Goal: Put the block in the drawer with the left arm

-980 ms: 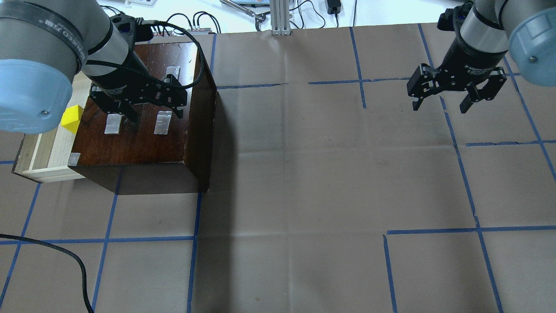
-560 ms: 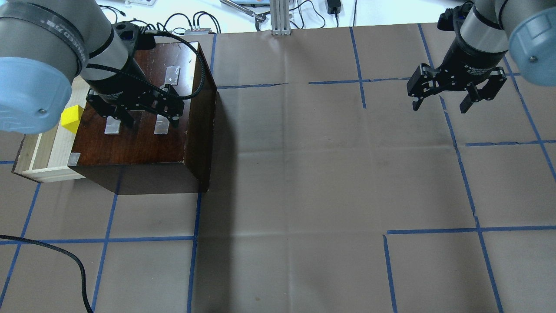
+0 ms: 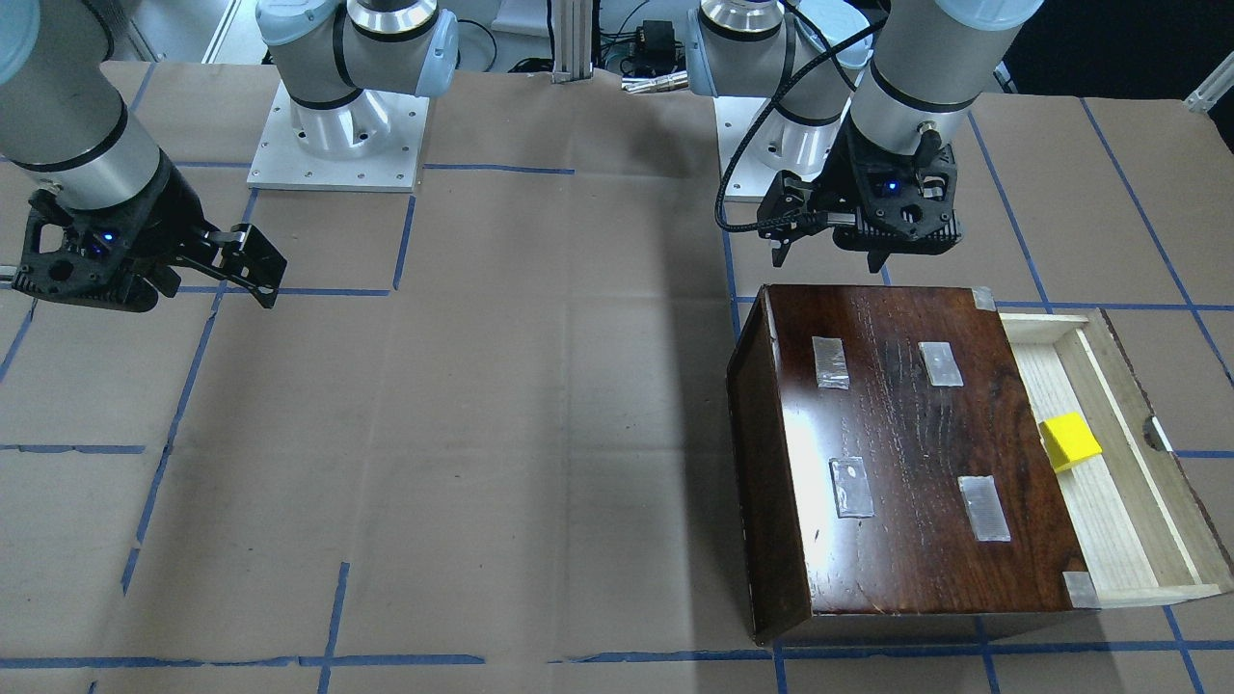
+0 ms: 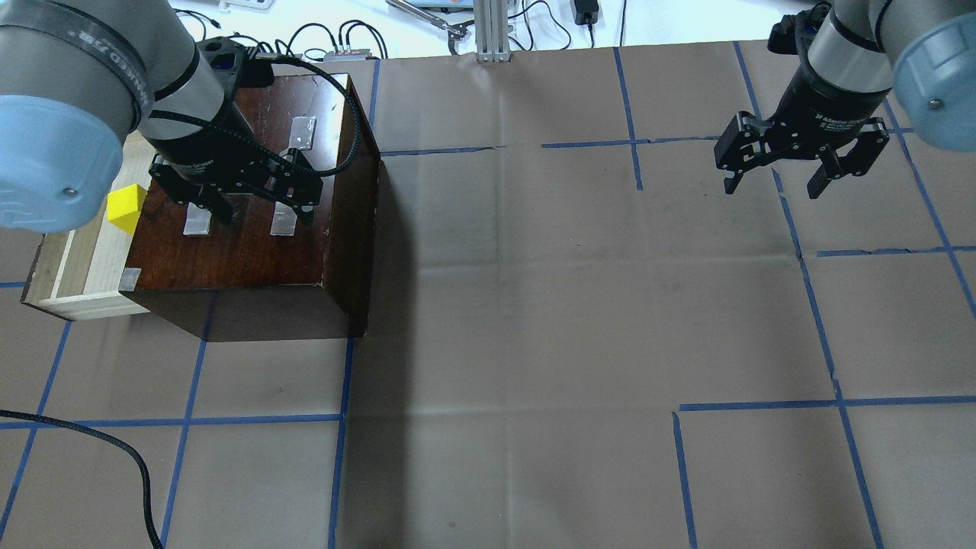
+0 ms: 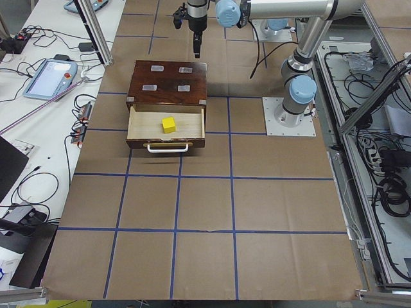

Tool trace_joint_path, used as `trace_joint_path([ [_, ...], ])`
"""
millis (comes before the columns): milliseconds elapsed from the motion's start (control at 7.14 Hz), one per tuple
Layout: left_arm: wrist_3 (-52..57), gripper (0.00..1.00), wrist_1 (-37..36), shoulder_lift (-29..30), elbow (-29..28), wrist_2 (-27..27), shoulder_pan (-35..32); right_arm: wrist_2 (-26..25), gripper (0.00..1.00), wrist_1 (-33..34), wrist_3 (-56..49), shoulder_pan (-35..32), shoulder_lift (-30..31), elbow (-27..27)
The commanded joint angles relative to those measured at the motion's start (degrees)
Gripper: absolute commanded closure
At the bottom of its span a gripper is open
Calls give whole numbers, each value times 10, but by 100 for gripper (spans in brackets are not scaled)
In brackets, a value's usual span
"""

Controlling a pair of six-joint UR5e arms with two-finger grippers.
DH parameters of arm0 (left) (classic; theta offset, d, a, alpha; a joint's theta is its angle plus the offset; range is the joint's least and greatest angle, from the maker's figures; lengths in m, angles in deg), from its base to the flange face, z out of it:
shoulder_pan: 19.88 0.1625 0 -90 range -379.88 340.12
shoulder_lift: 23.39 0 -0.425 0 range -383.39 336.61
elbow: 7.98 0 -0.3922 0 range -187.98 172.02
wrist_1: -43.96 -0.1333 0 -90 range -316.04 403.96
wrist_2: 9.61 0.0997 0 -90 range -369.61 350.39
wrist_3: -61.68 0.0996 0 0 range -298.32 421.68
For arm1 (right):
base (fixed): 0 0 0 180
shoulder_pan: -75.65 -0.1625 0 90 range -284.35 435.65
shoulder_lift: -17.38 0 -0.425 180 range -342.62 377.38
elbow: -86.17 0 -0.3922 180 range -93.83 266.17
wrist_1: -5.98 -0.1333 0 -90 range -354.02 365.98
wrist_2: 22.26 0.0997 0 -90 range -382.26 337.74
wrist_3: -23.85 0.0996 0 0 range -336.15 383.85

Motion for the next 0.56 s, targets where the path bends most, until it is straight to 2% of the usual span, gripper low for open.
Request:
trace_joint_path([
  [0,0,2,-1,1,0,-2,0,0,0,0,0,0,0,0],
  [420,-1,2,-2,1,0,-4,1,0,0,0,0,0,0,0],
])
